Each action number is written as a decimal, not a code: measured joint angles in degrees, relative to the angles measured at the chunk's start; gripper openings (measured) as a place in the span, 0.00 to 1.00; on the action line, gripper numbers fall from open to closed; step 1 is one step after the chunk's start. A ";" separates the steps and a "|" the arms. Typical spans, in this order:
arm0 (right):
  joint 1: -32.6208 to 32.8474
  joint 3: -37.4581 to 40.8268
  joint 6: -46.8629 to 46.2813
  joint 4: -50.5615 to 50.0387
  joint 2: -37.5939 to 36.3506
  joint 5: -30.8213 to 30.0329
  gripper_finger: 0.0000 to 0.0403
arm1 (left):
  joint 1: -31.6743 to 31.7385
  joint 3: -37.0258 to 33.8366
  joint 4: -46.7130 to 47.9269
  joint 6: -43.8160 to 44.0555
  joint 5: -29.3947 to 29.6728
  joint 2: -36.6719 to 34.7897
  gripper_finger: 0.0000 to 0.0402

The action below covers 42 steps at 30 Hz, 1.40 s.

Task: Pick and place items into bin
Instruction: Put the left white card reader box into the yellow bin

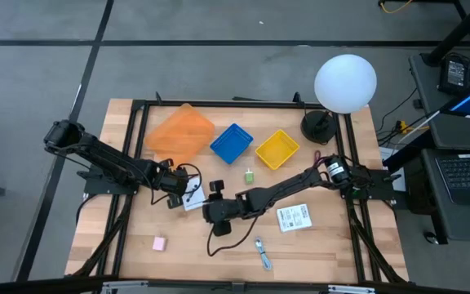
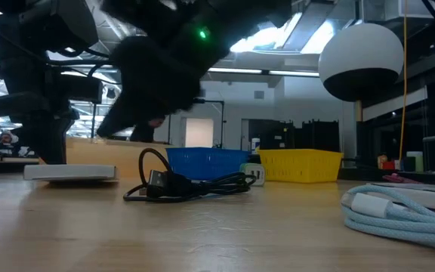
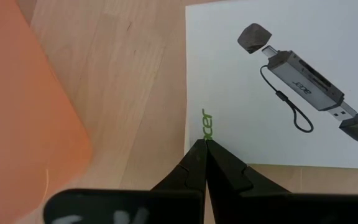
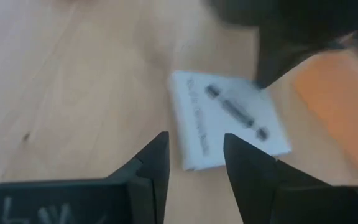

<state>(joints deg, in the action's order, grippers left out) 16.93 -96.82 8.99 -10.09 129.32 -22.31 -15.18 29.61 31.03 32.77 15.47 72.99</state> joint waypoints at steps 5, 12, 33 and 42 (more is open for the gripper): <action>0.00 -1.31 -0.28 -0.87 -0.03 -0.12 0.38 | -0.02 0.00 0.00 -0.02 -0.03 0.00 0.00; -0.34 -1.35 -4.12 -2.02 -0.03 -0.08 0.54 | -0.02 0.00 0.00 -0.02 -0.05 0.00 0.00; 0.98 -2.04 -5.79 -0.83 2.93 -4.10 0.57 | 0.00 0.00 -0.05 0.52 -0.31 -0.02 0.00; 1.29 -5.38 -5.87 -4.31 2.95 -4.79 0.57 | -0.02 0.00 -0.09 0.55 -0.40 -0.02 0.00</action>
<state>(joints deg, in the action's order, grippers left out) 18.22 -102.20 3.12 -14.40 132.27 -27.10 -15.20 29.61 30.94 33.32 15.07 72.97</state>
